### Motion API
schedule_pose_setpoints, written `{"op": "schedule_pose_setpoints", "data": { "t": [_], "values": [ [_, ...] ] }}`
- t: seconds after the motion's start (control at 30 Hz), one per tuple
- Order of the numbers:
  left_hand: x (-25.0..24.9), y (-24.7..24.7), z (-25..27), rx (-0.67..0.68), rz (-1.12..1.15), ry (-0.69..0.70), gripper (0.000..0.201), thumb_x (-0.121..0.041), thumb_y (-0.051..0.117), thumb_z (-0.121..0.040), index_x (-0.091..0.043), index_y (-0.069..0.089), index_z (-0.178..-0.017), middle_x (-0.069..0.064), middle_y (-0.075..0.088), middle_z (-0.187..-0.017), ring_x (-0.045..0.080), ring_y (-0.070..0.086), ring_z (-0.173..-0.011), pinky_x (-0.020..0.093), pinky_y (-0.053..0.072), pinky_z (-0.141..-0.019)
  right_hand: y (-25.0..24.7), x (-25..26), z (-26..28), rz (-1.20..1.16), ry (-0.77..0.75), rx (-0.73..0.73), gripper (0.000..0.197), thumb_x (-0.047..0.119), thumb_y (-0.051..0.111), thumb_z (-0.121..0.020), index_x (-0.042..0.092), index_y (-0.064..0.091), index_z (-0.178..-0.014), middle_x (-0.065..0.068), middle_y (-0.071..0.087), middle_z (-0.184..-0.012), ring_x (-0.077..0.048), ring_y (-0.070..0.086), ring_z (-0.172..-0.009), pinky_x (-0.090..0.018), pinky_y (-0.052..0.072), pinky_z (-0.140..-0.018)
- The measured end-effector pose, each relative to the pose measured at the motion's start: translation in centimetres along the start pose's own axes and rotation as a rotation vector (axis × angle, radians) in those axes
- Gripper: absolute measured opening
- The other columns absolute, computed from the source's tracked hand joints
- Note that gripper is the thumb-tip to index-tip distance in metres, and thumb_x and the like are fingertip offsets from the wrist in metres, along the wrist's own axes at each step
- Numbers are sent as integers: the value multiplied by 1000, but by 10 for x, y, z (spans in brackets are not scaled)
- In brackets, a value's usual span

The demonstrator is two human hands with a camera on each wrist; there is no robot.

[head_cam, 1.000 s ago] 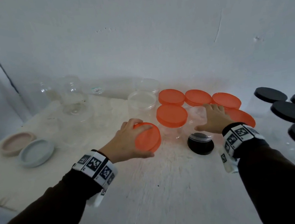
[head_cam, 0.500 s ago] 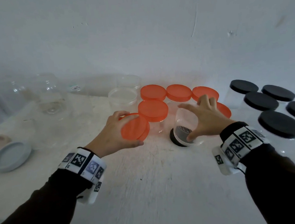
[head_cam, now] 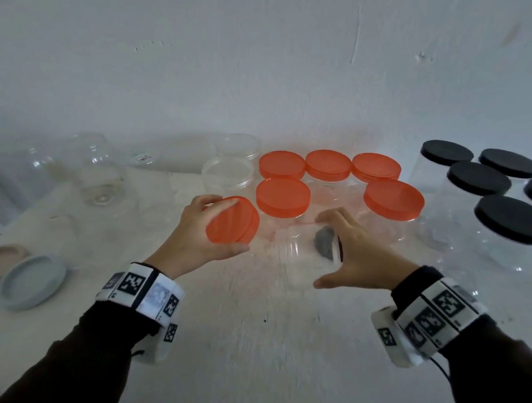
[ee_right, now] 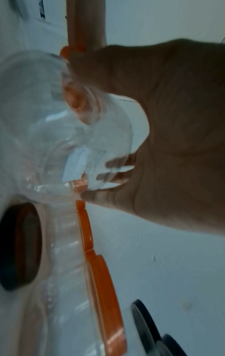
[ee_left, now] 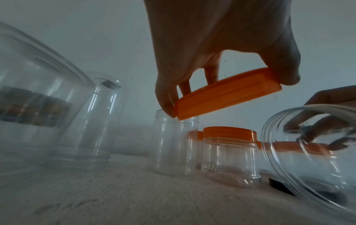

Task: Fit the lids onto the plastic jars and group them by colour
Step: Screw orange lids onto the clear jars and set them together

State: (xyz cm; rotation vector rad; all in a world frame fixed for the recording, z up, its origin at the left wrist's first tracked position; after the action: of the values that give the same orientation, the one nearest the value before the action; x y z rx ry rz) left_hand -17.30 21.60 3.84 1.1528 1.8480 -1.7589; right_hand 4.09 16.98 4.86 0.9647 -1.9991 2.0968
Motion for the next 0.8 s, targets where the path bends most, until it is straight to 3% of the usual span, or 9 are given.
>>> {"op": "schedule_pose_setpoints", "data": {
  "t": [0.13,0.3,0.47,0.63,0.8],
  "values": [
    [5,-10,3,-7,13,6,87,-71,63,-47,-46,38,-127,-11,29,-131,9,27,-127,27,26,-103,18,9,-9,-58,18,-28,94,36,84,-59,15,30,-133,9,34,-114,-8,38,-101,-13,32,-80],
    [10,-22,7,-30,44,10,87,-69,63,-47,-43,40,-128,-11,30,-131,7,28,-126,24,26,-102,35,22,-25,-140,22,-15,98,31,87,-56,20,29,-134,6,24,-122,-13,33,-115,-23,33,-93],
    [18,-28,11,-31,46,3,88,-69,63,-48,-43,40,-129,-13,29,-131,5,27,-126,24,26,-101,51,27,-38,-258,57,-21,100,37,86,-57,20,31,-139,6,36,-133,-8,37,-117,-26,34,-101],
    [18,-31,13,-19,51,30,85,-68,63,-50,-44,39,-127,-12,30,-133,5,27,-126,23,26,-100,70,26,-43,-382,120,63,102,31,85,-62,21,22,-142,3,38,-136,-11,38,-122,-29,35,-102],
    [13,-23,16,39,15,69,86,-70,63,-50,-43,38,-128,-13,28,-135,4,25,-128,21,24,-100,84,30,-44,-456,136,157,90,19,82,-68,17,22,-136,5,38,-129,-10,38,-119,-17,36,-89]
  ]
}}
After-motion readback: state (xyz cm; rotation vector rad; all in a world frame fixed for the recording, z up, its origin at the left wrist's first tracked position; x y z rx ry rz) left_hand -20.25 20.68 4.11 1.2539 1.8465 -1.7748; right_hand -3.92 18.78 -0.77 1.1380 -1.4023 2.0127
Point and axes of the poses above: each hand's wrist, its own z-axis away from the middle knuckle, its own y-axis out of the palm, x = y × z, the point moved 10 cm from there along -z, towards the middle knuckle
